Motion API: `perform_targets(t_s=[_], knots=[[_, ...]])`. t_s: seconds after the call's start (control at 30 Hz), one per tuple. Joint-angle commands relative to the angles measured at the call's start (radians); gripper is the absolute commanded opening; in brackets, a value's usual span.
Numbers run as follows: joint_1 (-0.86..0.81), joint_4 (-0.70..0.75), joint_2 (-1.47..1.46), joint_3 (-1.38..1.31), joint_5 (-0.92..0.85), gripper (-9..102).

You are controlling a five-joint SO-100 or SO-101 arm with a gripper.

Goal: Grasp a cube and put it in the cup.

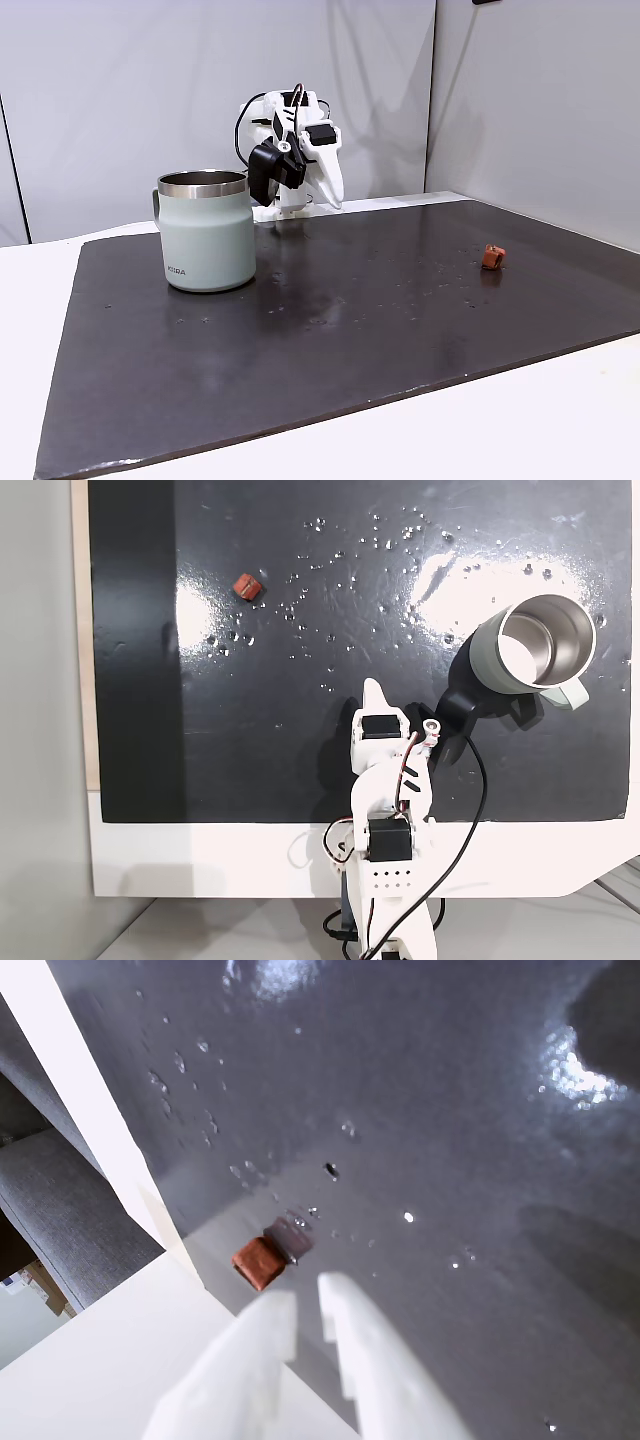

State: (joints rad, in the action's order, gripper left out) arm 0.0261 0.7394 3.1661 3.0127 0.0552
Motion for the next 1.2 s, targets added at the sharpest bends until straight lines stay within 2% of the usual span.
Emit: perform_targets(t_s=[0.0, 0.53, 0.67, 0.77, 0.97, 1.17], knots=[[-0.012, 0.003, 0.011, -0.008, 0.051, 0], [0.0, 0.002, 0.011, -0.008, 0.028, 0], [0.002, 0.031, 0.011, -0.086, -0.005, 0], [0.04, 0.052, -0.081, -0.225, -0.025, 0], [0.098, 0.087, -0.555, -0.66, -0.025, 0], [0.143, 0.206, -0.971, -1.089, -0.026, 0]])
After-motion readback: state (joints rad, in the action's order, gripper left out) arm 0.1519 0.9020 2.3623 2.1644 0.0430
